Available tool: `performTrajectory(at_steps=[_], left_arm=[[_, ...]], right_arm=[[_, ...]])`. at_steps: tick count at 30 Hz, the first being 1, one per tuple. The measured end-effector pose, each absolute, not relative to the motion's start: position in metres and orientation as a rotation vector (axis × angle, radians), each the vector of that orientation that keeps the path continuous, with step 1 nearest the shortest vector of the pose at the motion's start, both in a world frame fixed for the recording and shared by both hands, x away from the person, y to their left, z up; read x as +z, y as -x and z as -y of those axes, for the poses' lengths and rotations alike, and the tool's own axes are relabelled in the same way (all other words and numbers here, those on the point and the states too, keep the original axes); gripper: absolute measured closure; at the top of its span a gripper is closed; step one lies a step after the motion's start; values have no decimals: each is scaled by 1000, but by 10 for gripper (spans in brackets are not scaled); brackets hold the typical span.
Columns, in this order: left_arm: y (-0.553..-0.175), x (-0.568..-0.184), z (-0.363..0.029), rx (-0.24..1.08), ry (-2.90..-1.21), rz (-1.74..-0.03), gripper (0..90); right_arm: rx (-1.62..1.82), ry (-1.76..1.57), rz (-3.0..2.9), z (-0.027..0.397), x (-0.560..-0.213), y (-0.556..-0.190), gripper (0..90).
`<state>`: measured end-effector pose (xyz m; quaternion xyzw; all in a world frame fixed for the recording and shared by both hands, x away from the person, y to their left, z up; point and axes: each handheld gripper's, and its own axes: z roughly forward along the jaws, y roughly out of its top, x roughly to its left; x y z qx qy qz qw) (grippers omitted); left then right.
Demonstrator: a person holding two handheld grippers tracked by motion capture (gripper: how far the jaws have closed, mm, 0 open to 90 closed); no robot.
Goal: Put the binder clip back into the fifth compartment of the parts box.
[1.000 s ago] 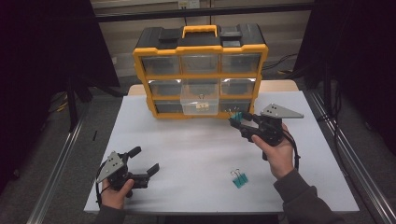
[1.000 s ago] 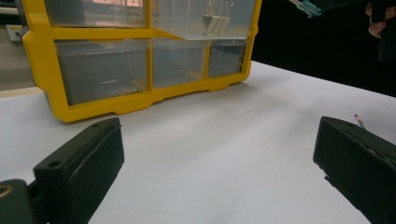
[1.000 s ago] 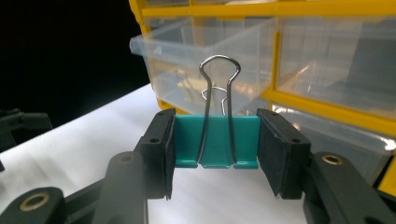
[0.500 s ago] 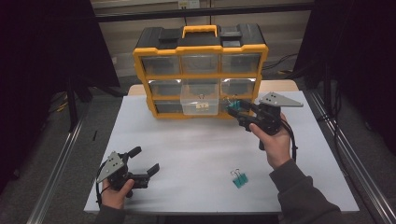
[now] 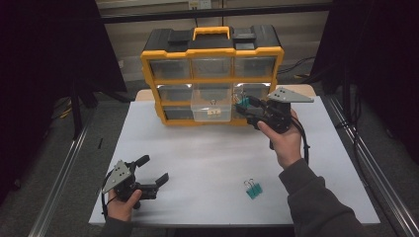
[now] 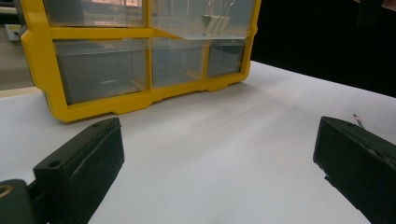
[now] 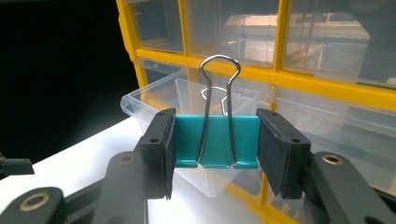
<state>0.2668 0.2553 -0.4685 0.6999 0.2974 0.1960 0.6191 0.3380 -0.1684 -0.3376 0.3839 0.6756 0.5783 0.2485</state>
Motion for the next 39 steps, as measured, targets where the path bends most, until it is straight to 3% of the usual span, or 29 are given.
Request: performTrajectory(at_steps=[39], left_arm=[[-267,-468,-256,452,-1606,-681,19]], right_arm=[[1517,-1002,-1856,121,-320,-376,503]])
